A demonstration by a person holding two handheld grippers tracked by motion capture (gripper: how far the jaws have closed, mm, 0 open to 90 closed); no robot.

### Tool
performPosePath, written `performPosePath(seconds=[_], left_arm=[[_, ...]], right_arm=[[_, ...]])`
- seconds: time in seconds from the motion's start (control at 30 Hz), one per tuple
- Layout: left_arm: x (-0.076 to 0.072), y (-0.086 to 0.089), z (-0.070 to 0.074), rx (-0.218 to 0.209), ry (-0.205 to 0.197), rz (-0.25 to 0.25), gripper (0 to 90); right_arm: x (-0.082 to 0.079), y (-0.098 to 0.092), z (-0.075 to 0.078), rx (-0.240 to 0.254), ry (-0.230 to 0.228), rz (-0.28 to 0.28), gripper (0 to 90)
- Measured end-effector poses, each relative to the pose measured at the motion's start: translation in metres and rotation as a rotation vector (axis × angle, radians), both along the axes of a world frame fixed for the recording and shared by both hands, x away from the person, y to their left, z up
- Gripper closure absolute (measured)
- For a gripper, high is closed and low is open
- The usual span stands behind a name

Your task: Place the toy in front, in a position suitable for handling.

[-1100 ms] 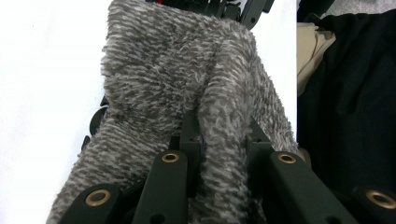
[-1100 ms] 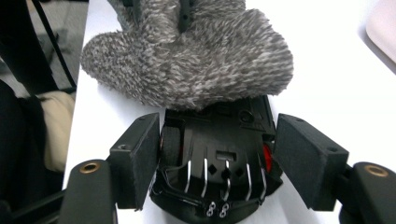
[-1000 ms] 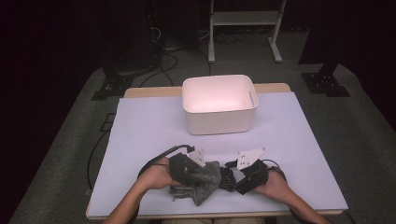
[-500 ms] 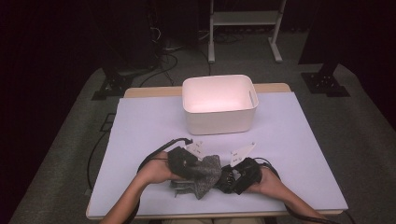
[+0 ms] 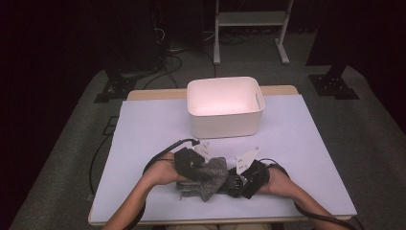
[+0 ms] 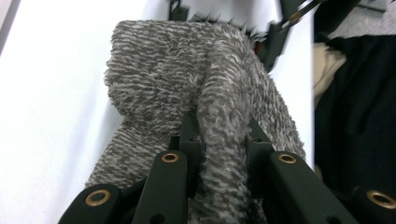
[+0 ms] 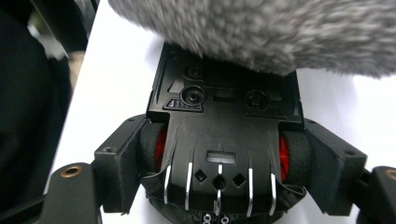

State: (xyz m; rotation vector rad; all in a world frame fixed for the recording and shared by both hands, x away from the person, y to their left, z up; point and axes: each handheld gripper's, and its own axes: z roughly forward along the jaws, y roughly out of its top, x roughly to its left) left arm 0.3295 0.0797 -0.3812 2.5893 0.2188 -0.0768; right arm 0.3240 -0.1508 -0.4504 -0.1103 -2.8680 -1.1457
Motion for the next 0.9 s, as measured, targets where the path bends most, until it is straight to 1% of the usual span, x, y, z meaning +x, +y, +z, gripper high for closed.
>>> performPosePath(seconds=[0.03,0.07,0.1,0.17,0.2,0.23,0.27,0.33,0.4,0.47,0.53,0.6,0.73,0.8,0.83,0.9], left_arm=[[0.001,0.0,-0.004,0.006,0.011,0.001,75.2],[0.001,-0.001,-0.008,0.013,0.026,0.002,75.2],[0.0,-0.001,-0.012,0.02,0.031,-0.003,75.2],[-0.001,-0.001,-0.017,0.03,0.034,-0.002,75.2],[-0.001,0.0,-0.018,0.023,0.041,0.001,75.2],[-0.001,0.0,-0.019,0.014,0.046,0.002,75.2],[0.0,0.0,-0.018,0.013,0.05,0.0,75.2],[0.001,-0.003,-0.017,0.014,0.05,-0.005,75.2],[0.001,-0.008,-0.016,0.012,0.051,-0.014,75.2],[0.001,-0.017,-0.013,0.009,0.044,-0.035,75.1],[0.001,-0.027,-0.011,0.005,0.039,-0.056,75.1],[0.001,-0.039,-0.009,0.012,0.029,-0.08,75.2],[0.001,-0.059,-0.007,0.002,0.017,-0.118,75.1],[0.0,-0.065,-0.009,0.005,0.016,-0.129,75.1],[0.0,-0.067,-0.01,0.018,0.013,-0.135,75.1],[-0.001,-0.067,-0.012,0.014,0.018,-0.135,75.2]], right_arm=[[0.001,-0.001,-0.002,0.005,0.03,-0.019,22.5],[0.001,-0.003,-0.003,0.005,0.042,-0.033,21.2],[0.001,-0.005,-0.004,0.001,0.046,-0.044,20.7],[-0.002,-0.011,-0.003,-0.003,0.034,-0.061,21.9],[-0.003,-0.015,-0.003,-0.006,0.018,-0.071,22.4],[-0.004,-0.018,-0.003,0.002,0.014,-0.075,22.7],[-0.005,-0.019,-0.003,0.009,0.008,-0.077,22.7],[-0.007,-0.018,-0.004,0.002,-0.006,-0.081,22.5],[-0.006,-0.016,-0.004,0.005,-0.007,-0.083,21.9],[-0.005,-0.015,-0.003,0.008,-0.012,-0.082,21.4],[-0.005,-0.014,-0.002,0.01,-0.027,-0.08,21.1],[-0.005,-0.013,-0.002,0.009,-0.032,-0.079,21.2],[-0.006,-0.015,-0.005,0.021,-0.026,-0.084,21.5],[-0.006,-0.015,-0.005,0.024,-0.027,-0.081,21.6],[-0.006,-0.015,-0.005,0.019,-0.03,-0.08,21.6],[-0.008,-0.015,-0.008,0.008,-0.035,-0.078,21.8]])
